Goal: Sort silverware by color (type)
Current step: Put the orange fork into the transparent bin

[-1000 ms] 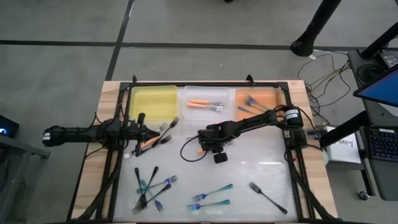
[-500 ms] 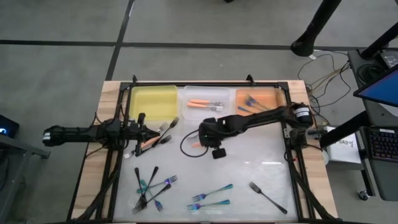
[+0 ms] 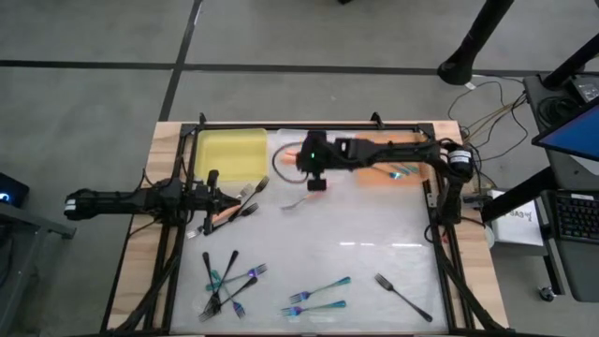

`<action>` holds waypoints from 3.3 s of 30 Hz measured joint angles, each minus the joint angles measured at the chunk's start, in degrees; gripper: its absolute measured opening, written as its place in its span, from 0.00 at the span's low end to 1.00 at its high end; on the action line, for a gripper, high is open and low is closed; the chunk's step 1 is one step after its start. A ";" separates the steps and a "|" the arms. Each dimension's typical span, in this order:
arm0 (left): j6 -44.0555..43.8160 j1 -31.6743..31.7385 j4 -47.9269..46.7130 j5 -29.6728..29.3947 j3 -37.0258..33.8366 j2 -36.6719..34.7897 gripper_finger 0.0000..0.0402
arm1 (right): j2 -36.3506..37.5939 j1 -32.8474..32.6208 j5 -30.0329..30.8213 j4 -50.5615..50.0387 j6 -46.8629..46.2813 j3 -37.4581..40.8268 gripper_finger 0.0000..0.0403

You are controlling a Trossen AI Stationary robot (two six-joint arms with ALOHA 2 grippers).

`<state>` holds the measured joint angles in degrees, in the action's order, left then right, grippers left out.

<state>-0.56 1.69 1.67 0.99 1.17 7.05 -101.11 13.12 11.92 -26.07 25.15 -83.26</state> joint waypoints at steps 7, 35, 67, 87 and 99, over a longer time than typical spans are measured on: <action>0.02 0.00 0.01 0.00 0.00 0.00 0.00 | -1.18 5.44 -1.37 -0.76 -4.53 0.02 0.09; 0.02 0.00 0.00 0.00 0.00 0.00 0.00 | -2.13 3.28 -33.97 -7.26 -18.06 0.02 0.23; 0.00 0.00 -0.02 -0.01 0.00 0.22 0.00 | -13.74 -1.98 -20.20 -4.90 -1.96 0.00 0.28; 0.00 0.00 0.00 -0.02 0.00 0.37 0.00 | -13.59 -2.32 -19.21 -5.18 -5.71 0.00 0.06; 0.01 0.00 0.00 -0.02 0.00 0.37 0.00 | -3.66 -2.36 -14.15 -4.84 -3.13 0.07 0.06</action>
<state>-0.55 1.69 1.67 0.97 1.17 7.42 -104.77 10.76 -2.24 -30.90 22.02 -83.20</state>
